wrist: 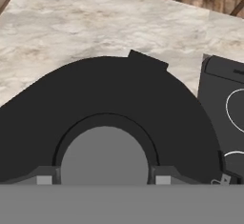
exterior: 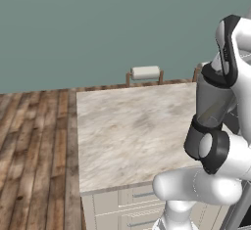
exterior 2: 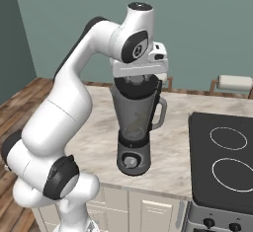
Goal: Open the blender lid, put the banana in the blender, close the lid, and start the blender.
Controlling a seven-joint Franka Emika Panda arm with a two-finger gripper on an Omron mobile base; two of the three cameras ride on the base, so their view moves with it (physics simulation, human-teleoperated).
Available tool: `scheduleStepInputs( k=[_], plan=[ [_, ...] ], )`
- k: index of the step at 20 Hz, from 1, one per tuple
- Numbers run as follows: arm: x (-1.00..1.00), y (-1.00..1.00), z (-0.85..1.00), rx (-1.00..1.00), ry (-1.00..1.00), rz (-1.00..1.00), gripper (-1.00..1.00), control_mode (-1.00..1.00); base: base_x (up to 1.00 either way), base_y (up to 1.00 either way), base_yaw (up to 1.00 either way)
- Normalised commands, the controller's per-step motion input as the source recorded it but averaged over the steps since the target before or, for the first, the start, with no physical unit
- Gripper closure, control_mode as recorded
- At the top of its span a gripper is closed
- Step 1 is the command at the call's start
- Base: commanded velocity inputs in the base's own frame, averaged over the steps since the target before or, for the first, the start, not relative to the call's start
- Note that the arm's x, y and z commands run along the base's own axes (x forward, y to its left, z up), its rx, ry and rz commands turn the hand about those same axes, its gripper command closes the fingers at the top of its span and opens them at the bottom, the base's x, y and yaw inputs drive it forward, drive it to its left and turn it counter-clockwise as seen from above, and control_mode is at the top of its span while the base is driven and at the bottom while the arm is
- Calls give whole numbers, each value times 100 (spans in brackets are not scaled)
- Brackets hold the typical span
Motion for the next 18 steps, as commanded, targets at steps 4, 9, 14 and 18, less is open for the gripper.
scheduleStepInputs(
  k=[4,9,14,18],
  plan=[
    [-27,0,0,0,0,-3,100,-100,0,0,0],
    [-21,0,0,-2,5,-1,100,-100,0,0,0],
    [-7,0,0,-5,12,0,100,-100,0,0,0],
    [0,6,-12,-9,13,0,100,-100,0,0,0]
  ],
)
